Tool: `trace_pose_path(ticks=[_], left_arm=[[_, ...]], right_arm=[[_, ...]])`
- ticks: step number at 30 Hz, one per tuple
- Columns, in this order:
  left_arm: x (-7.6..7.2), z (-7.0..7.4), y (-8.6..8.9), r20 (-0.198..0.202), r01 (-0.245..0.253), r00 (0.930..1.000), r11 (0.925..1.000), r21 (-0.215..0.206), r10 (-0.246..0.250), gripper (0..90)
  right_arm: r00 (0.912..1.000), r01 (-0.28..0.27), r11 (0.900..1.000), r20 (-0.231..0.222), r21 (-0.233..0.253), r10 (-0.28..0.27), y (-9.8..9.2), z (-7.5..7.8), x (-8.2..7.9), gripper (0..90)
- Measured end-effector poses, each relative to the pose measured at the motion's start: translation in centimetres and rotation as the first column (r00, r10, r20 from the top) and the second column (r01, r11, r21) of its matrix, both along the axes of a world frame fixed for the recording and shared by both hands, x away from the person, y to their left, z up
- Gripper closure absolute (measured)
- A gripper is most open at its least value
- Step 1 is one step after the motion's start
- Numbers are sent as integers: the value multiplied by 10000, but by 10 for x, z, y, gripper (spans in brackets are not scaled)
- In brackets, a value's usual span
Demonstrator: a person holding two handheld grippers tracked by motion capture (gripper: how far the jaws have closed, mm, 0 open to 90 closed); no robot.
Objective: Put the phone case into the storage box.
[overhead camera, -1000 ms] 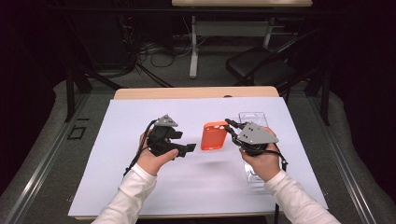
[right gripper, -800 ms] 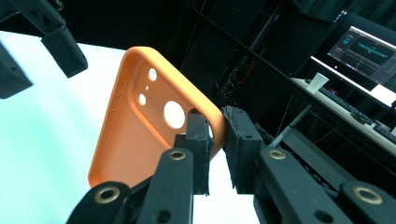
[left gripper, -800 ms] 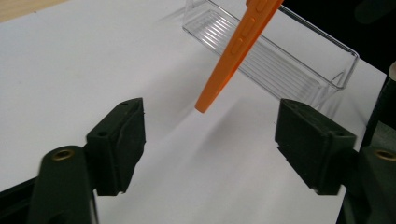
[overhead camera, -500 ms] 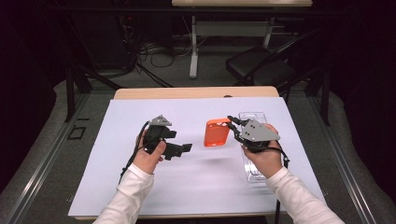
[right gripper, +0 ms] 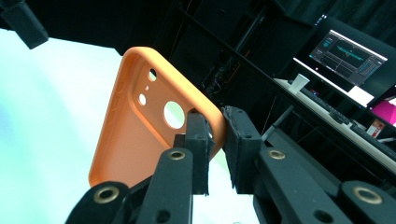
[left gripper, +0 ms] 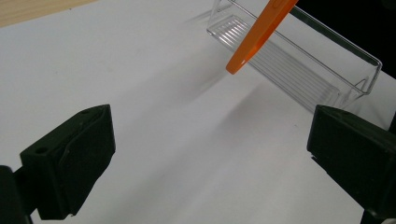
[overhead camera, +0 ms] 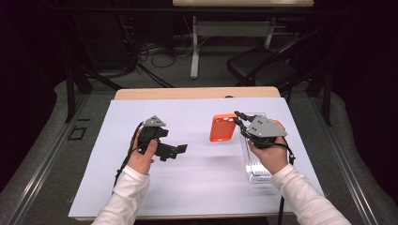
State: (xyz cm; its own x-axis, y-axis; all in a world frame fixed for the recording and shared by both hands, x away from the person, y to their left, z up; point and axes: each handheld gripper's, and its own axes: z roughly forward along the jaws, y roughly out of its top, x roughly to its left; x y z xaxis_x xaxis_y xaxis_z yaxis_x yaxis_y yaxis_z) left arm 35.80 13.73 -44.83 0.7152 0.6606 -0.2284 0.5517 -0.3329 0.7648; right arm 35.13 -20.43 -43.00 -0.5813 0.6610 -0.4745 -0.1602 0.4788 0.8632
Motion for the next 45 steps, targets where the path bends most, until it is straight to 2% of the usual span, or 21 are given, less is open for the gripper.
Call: trace_pose_path(ticks=[3,8,15,18,22,36,45], left_arm=[[0,-1,1,21,-16,10000,10000,-16,16,12],[-1,-1,3,101,26,9999,9997,230,-29,12],[-4,2,5,59,-17,10000,10000,42,17,12],[-6,3,7,199,293,9994,9991,299,-299,5],[-8,3,7,236,432,9988,9985,329,-439,4],[-8,3,8,237,458,9987,9988,193,-462,5],[-8,4,12,260,568,9980,9983,92,-570,5]], right_arm=[[10000,64,10000,39,65,-64,-3,3,3,806],[9996,199,9998,200,14,-200,-9,10,9,806],[9981,526,9983,324,-238,-518,-21,20,20,806],[9971,685,9975,353,-196,-678,-26,23,23,806],[9960,810,9960,407,-376,-795,-32,26,27,805],[9899,1348,9886,533,-670,-1314,-53,31,37,805],[9871,1571,9839,460,-850,-1536,-65,26,45,805]])
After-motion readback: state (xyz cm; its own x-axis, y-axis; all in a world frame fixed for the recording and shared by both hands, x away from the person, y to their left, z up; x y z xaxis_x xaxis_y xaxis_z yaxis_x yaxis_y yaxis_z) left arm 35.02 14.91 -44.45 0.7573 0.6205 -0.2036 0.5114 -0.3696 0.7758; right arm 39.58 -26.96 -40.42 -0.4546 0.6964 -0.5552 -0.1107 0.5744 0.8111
